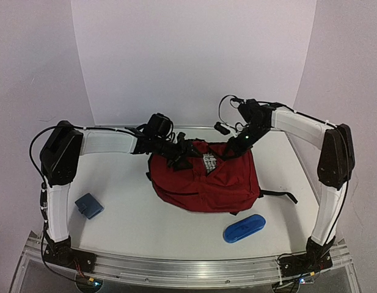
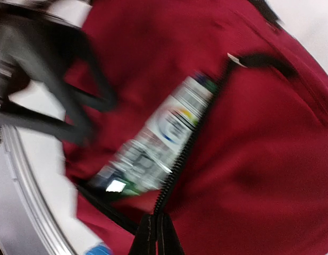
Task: Pack the student bag
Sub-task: Place the book in the student bag.
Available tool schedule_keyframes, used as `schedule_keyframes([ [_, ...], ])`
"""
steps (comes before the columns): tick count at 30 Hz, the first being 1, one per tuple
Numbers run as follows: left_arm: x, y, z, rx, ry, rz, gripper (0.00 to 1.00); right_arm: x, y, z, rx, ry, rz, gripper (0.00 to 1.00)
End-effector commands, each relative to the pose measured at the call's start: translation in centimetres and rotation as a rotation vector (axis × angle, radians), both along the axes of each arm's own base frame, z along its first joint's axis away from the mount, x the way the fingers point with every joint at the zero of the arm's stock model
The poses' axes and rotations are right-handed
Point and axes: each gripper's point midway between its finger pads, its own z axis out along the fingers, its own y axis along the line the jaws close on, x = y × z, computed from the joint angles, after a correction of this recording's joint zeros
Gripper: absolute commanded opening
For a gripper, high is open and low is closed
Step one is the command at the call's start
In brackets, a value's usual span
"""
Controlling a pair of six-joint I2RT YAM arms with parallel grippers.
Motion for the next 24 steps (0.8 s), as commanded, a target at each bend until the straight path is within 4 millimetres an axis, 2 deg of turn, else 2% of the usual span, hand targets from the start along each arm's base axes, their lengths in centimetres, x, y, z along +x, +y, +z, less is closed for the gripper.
schedule_keyframes([
  [1, 0.3, 2.6, 0.4, 0.096, -0.030, 0.094, 0.63, 2.9, -5.4, -2.6, -0.164, -0.039, -0.047, 0.00],
  [3, 0.3, 2.3, 0.6, 0.085, -0.037, 0.081, 0.57, 4.6, -5.0, -3.0, -0.144, -0.036, -0.065, 0.00],
  [6, 0.5, 1.3, 1.6, 0.055, -0.079, 0.031, 0.49, 6.9, -2.7, -0.9, -0.057, -0.068, -0.077, 0.00],
  [8, 0.8, 0.8, 2.7, 0.017, -0.118, 0.011, 0.47, 7.5, -0.7, 0.4, -0.006, -0.081, -0.067, 0.00],
  [11, 2.0, 1.0, 2.9, 0.021, -0.134, 0.035, 0.46, 7.1, 2.6, 2.4, 0.048, -0.109, -0.022, 0.00],
  [13, 3.1, 2.0, 2.0, 0.064, -0.117, 0.084, 0.46, 5.9, 4.9, 3.4, 0.074, -0.115, 0.028, 0.00],
  [15, 4.1, 3.3, 0.8, 0.116, -0.087, 0.131, 0.48, 4.7, 6.2, 3.8, 0.080, -0.117, 0.057, 0.00],
  [18, 5.4, 3.3, 0.2, 0.105, -0.053, 0.136, 0.49, 4.4, 5.9, 3.9, 0.054, -0.115, 0.023, 0.00],
  [24, 7.0, 0.3, -0.5, 0.060, -0.048, 0.032, 0.50, 4.4, 3.1, 2.3, -0.084, -0.142, -0.065, 0.00],
])
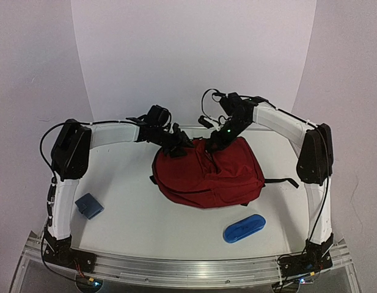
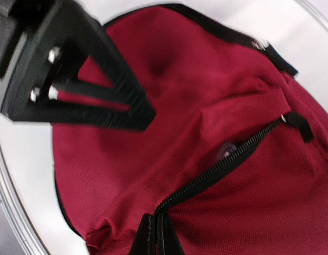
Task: Pack the student bag
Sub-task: Place the book in the student bag, then adjust the student bag at the center of the board.
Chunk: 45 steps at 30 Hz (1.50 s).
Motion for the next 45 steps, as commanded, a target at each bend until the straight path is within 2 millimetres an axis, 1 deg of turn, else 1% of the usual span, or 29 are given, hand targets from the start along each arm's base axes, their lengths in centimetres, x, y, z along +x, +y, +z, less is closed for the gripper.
schedule_keyframes([
  [1, 0.4, -2.3, -0.3, -0.035, 0.007, -0.091, 0.50, 0.7, -2.9, 1.2, -0.083, -0.062, -0.112, 0.00],
  [3, 0.6, -2.8, -1.5, -0.036, 0.031, -0.107, 0.50, 0.6, -3.5, 0.5, -0.111, -0.061, -0.130, 0.00],
  [6, 0.5, -3.6, -2.4, -0.052, 0.061, -0.130, 0.50, 0.0, -3.8, -0.7, -0.127, -0.029, -0.129, 0.00],
  [10, 0.0, -4.7, -2.6, -0.071, 0.065, -0.163, 0.49, -0.9, -4.2, -3.0, -0.154, 0.024, -0.124, 0.00],
  [11, -0.4, -5.0, -2.8, -0.072, 0.067, -0.176, 0.46, -1.0, -4.3, -3.4, -0.160, 0.027, -0.121, 0.00],
  [13, -1.0, -5.5, -3.3, -0.073, 0.077, -0.195, 0.27, -0.9, -4.5, -3.9, -0.171, 0.018, -0.115, 0.00],
  [15, -1.3, -5.9, -3.0, -0.091, 0.065, -0.201, 0.08, -0.6, -4.8, -4.2, -0.172, 0.004, -0.113, 0.00],
  [16, -1.4, -6.0, -2.3, -0.119, 0.047, -0.198, 0.02, -0.4, -4.9, -4.3, -0.172, -0.002, -0.110, 0.00],
  [17, -1.4, -6.0, -1.0, -0.155, 0.024, -0.191, 0.00, -0.2, -4.9, -4.5, -0.173, -0.008, -0.106, 0.00],
  [18, -1.4, -6.0, 0.4, -0.191, 0.001, -0.182, 0.00, 0.0, -5.0, -4.6, -0.174, -0.014, -0.104, 0.00],
  [20, -1.6, -5.3, 2.7, -0.227, -0.056, -0.147, 0.00, 0.8, -5.2, -4.6, -0.171, -0.027, -0.108, 0.00],
  [22, -1.8, -4.5, 5.1, -0.257, -0.113, -0.112, 0.00, 2.1, -5.6, -4.1, -0.159, -0.045, -0.123, 0.00],
  [23, -2.2, -3.8, 6.9, -0.270, -0.146, -0.094, 0.00, 2.8, -5.6, -3.6, -0.153, -0.062, -0.127, 0.00],
  [25, -2.7, -2.7, 8.4, -0.276, -0.182, -0.061, 0.00, 4.2, -5.0, -2.2, -0.127, -0.108, -0.128, 0.00],
  [28, -3.4, -0.9, 10.0, -0.269, -0.226, -0.006, 0.00, 5.6, -3.6, 0.5, -0.067, -0.166, -0.115, 0.00],
  [30, -3.7, 0.1, 10.0, -0.269, -0.238, 0.027, 0.00, 5.9, -2.7, 2.2, -0.049, -0.205, -0.105, 0.00],
  [31, -3.9, 0.5, 9.3, -0.273, -0.223, 0.038, 0.00, 5.7, -2.5, 2.8, -0.046, -0.209, -0.098, 0.00],
  [33, -4.0, 1.0, 8.2, -0.320, -0.206, 0.036, 0.00, 4.4, -2.5, 2.8, -0.051, -0.184, -0.072, 0.00],
  [35, -3.7, 1.2, 6.5, -0.348, -0.202, 0.020, 0.00, 2.2, -3.0, 1.3, -0.079, -0.143, -0.036, 0.00],
  [36, -3.1, 1.5, 5.2, -0.336, -0.188, 0.024, 0.00, 1.2, -3.2, 0.8, -0.080, -0.117, -0.019, 0.00],
  [37, -2.5, 1.8, 4.2, -0.324, -0.177, 0.026, 0.00, 0.0, -3.5, -0.4, -0.085, -0.076, -0.005, 0.00],
  [38, -1.8, 2.1, 3.1, -0.310, -0.168, 0.034, 0.00, -0.9, -3.5, -0.9, -0.079, -0.047, 0.005, 0.00],
  [40, -0.6, 2.8, 1.8, -0.252, -0.148, 0.051, 0.00, -2.4, -3.4, -1.8, -0.055, 0.014, 0.020, 0.00],
  [42, 0.1, 3.4, 1.2, -0.166, -0.142, 0.065, 0.00, -3.0, -3.0, -1.3, -0.018, 0.033, 0.033, 0.00],
  [44, 0.4, 4.2, 0.6, -0.076, -0.124, 0.072, 0.00, -2.5, -2.3, -0.4, 0.012, 0.021, 0.035, 0.00],
  [45, 0.2, 4.7, 0.2, -0.030, -0.099, 0.074, 0.00, -2.1, -2.1, 0.0, 0.028, 0.019, 0.031, 0.00],
])
